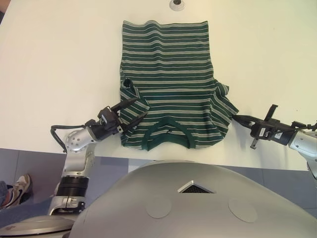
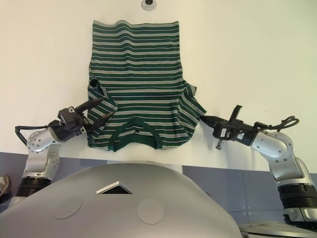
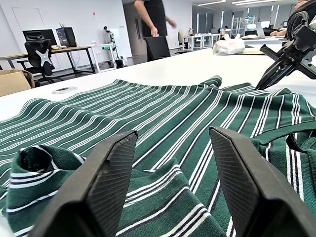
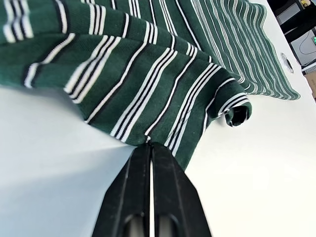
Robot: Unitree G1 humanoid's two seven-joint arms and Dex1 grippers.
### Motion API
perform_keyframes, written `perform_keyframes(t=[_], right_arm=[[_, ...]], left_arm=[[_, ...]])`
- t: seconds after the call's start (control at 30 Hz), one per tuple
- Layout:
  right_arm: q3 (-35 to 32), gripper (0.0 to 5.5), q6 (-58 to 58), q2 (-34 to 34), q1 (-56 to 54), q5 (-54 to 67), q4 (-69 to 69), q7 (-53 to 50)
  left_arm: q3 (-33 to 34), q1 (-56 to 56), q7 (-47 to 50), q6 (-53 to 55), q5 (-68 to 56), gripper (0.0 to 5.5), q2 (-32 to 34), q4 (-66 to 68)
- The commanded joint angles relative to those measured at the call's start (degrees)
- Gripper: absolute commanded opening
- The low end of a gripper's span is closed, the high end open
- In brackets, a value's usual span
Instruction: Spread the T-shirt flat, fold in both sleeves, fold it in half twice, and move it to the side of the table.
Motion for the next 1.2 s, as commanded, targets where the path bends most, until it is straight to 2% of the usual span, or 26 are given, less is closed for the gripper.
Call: perform_keyframes(t=[0.03, 0.23, 0.57, 0.9, 1.2], right_arm=[[-0.1, 0.03, 0.2, -0.6, 1.3, 1.0, 0.6, 1.4], [-3.5, 0.03, -1.3, -1.5, 2.9, 8.3, -1.0, 3.8], [-5.8, 0.03, -1.6, 0.0, 1.9, 13.2, -2.1, 5.9], [-2.3, 0.03, 1.6, 2.7, -3.2, 15.5, -10.5, 7.1], [6.6, 0.03, 4.3, 6.0, -8.4, 11.0, -11.6, 9.7]], left_arm=[[-0.1, -0.5, 0.3, -0.3, 0.5, 2.69, -0.3, 0.1], [-0.1, -0.5, 0.3, -0.4, 0.5, 2.69, -0.5, 0.2], [-0.1, -0.5, 0.0, -0.4, 0.6, 2.69, -0.4, 0.3], [-0.4, -1.4, 0.2, -0.1, 0.9, 2.69, -0.9, 0.6], [-0.4, -2.0, 0.3, -0.1, 0.9, 2.69, -1.2, 0.9]])
